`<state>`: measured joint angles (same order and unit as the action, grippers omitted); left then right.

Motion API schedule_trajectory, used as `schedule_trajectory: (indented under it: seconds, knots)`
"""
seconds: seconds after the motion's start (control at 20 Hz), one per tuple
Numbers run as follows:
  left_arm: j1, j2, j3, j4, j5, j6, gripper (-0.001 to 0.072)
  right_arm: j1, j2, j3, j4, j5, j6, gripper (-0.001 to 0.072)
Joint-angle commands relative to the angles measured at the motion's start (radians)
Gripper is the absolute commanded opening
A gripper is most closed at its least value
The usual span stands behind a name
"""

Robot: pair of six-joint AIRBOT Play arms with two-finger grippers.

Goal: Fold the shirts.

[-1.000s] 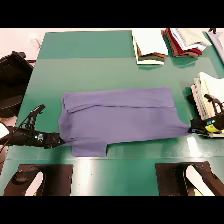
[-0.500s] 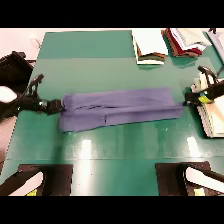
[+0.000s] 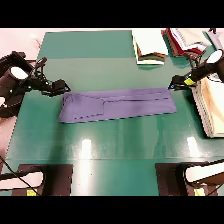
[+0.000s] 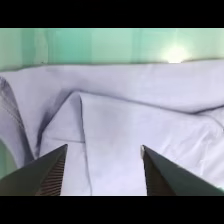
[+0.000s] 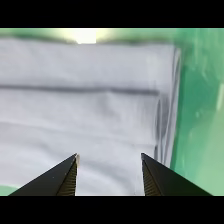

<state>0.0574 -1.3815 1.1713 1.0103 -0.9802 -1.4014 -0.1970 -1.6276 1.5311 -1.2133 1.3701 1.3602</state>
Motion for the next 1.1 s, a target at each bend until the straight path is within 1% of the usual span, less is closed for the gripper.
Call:
schedule_trajectory:
  seconds: [0.0,0.05,0.1,0.15,0.2,0.3,0.4,0.45,0.6,0.7,0.75,0.8,0.85,0.9,1.05]
  knots:
    - [0.0,-0.016,0.027,-0.026,-0.048,-0.011,0.0541,-0.07,-0.035,0.032,0.097,0.056,-0.063,0.0462]
    - [0.0,-0.016,0.027,-0.037,-0.064,-0.011,0.0392,-0.102,-0.034,0.019,0.097,0.076,-0.072,0.0497]
    - [0.0,-0.016,0.027,-0.047,-0.076,-0.008,0.013,-0.139,-0.035,-0.002,0.097,0.09,-0.072,0.0539]
    - [-0.001,-0.016,0.026,-0.064,-0.08,0.003,0.0035,-0.176,-0.035,-0.029,0.099,0.093,-0.072,0.0539]
    - [-0.004,-0.016,0.026,-0.089,-0.077,0.004,0.0033,-0.212,-0.035,-0.066,0.109,0.093,-0.077,0.0539]
    - [-0.038,-0.017,0.026,-0.108,-0.066,0.004,0.0025,-0.283,-0.049,-0.153,0.19,0.087,-0.114,0.0537]
    - [-0.115,-0.024,0.026,-0.107,-0.028,-0.001,0.0025,-0.319,-0.079,-0.226,0.277,0.068,-0.153,0.0522]
    - [-0.161,-0.029,0.026,-0.107,0.002,-0.016,0.0025,-0.322,-0.095,-0.252,0.317,0.053,-0.171,0.0506]
    - [-0.289,-0.061,0.027,-0.107,0.074,-0.086,0.0025,-0.291,-0.133,-0.292,0.416,-0.021,-0.203,0.0499]
    - [-0.369,-0.091,0.027,-0.113,0.149,-0.096,0.0024,-0.24,-0.142,-0.292,0.438,-0.053,-0.241,0.0387]
    - [-0.402,-0.111,0.032,-0.121,0.193,-0.112,0.0024,-0.217,-0.142,-0.285,0.436,-0.064,-0.255,0.0273]
    - [-0.437,-0.139,0.048,-0.134,0.231,-0.119,0.0024,-0.191,-0.142,-0.266,0.435,-0.062,-0.269,0.011]
    - [-0.468,-0.175,0.077,-0.137,0.25,-0.119,0.0024,-0.174,-0.134,-0.237,0.435,-0.043,-0.275,0.0045]
    - [-0.493,-0.215,0.118,-0.137,0.246,-0.118,0.0024,-0.165,-0.117,-0.208,0.435,-0.022,-0.274,0.002]
    - [-0.552,-0.343,0.266,-0.136,0.218,-0.12,0.0024,-0.143,-0.026,-0.108,0.452,0.039,-0.269,0.0019]
